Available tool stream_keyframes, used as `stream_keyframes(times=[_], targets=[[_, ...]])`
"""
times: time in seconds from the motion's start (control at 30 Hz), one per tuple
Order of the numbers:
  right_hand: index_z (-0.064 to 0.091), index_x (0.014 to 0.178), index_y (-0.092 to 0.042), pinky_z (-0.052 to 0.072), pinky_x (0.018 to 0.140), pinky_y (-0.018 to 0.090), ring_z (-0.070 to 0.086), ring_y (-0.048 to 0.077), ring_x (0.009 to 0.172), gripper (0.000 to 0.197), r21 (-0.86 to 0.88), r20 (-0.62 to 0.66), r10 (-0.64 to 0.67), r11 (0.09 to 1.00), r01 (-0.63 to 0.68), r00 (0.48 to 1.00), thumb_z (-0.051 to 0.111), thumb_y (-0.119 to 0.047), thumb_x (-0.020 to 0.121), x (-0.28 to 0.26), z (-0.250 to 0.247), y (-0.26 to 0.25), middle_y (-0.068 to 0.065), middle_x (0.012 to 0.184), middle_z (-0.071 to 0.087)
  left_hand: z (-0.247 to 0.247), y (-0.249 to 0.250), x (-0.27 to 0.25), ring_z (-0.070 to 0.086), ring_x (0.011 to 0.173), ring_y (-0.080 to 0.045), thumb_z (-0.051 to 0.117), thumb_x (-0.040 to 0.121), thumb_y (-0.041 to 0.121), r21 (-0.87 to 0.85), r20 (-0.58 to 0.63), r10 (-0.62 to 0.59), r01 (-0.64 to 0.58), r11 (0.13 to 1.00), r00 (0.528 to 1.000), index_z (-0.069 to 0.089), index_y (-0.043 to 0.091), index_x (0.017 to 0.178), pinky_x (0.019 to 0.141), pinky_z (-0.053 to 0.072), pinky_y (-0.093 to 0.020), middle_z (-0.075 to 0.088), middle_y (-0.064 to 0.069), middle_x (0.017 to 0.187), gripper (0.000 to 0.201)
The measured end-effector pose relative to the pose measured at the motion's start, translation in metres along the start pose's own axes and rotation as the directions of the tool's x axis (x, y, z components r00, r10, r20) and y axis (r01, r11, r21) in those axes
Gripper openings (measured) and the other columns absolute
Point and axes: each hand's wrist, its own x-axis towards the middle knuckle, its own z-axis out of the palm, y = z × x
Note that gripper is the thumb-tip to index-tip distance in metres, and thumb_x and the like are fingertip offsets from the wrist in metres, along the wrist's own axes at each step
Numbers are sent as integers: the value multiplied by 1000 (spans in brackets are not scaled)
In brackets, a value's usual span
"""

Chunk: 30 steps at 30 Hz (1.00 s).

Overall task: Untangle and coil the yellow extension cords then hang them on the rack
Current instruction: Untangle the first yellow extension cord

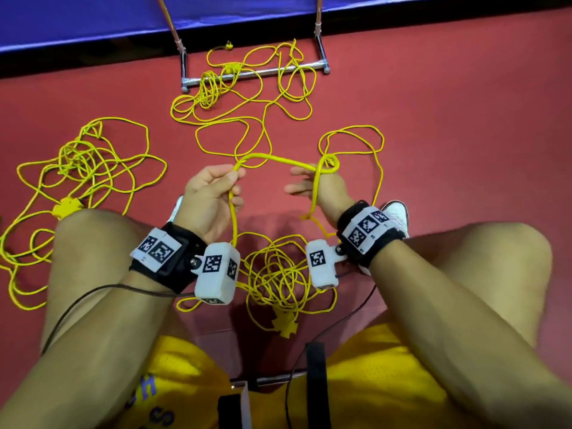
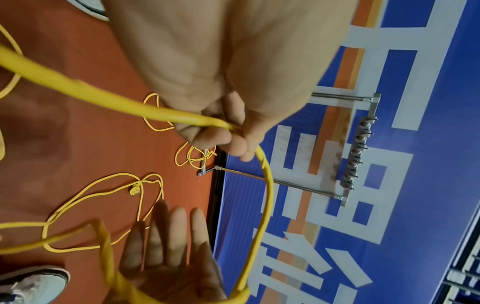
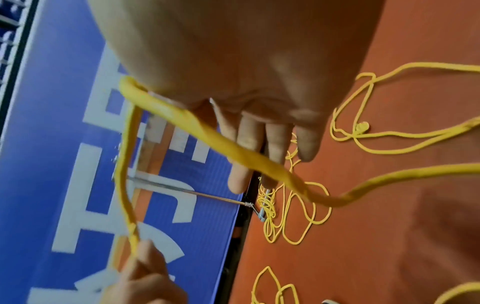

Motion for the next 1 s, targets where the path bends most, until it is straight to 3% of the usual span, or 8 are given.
stream_keyframes(times=[0.07,0.2,0.33,0.43,0.57,0.7,0.83,1.0], targets=[[61,90,-11,45,62,26,67,19,60,38,140,29,87,986,-90,996,25,-17,102,-3,1,-6,13,65,70,-2,2,2,57,57,-7,51,96,-6,-9,-34,16,-16,1000,999,56,11,90,51,44,-19,73,-4,81,19],[52,86,-10,46,79,36,68,33,75,32,284,234,198,922,-262,952,24,-20,97,-7,-12,-12,14,57,66,-6,-2,7,60,60,-10,52,95,-8,-39,-132,46,-52,998,990,56,11,88,57,51,-21,72,-8,83,21],[49,74,-10,46,66,33,52,24,53,17,415,159,127,891,-183,979,39,-23,80,-5,-17,-12,7,51,46,-16,-3,12,61,62,-9,55,94,-6,92,-217,85,-67,994,973,57,13,89,60,50,-22,68,-9,89,21],[44,71,-19,34,49,24,36,10,45,16,60,-34,-158,985,159,987,57,-27,76,5,-21,-5,-8,49,38,-19,0,9,63,61,-10,55,91,-3,326,-93,41,-9,945,995,58,16,88,60,47,-24,72,-2,83,20],[47,72,-24,28,51,24,32,2,47,26,-280,120,-423,854,439,898,63,-29,92,6,-18,4,-13,55,36,-10,-2,-1,70,71,-16,58,81,32,469,154,-263,164,868,952,64,19,105,62,51,-22,76,-7,95,28],[57,81,-5,26,50,14,36,1,45,22,-313,360,-418,788,530,834,60,-20,98,-8,-4,3,-15,49,40,0,-8,-5,69,68,-21,54,82,39,494,268,-335,169,853,903,67,16,107,66,51,-27,75,-12,91,36],[61,82,-4,31,54,24,35,3,53,28,-321,452,-424,743,586,785,56,-28,96,-15,2,5,-12,58,42,-4,-15,-4,39,48,-11,56,89,35,536,353,-267,40,843,897,70,16,101,48,30,-23,59,1,66,27],[51,70,-20,33,60,34,38,7,59,31,-460,169,-509,717,525,844,49,-36,96,2,-31,-17,-8,61,42,-17,-1,7,26,44,-4,55,100,12,583,252,-57,-105,806,966,71,13,91,47,16,-21,44,9,55,19]])
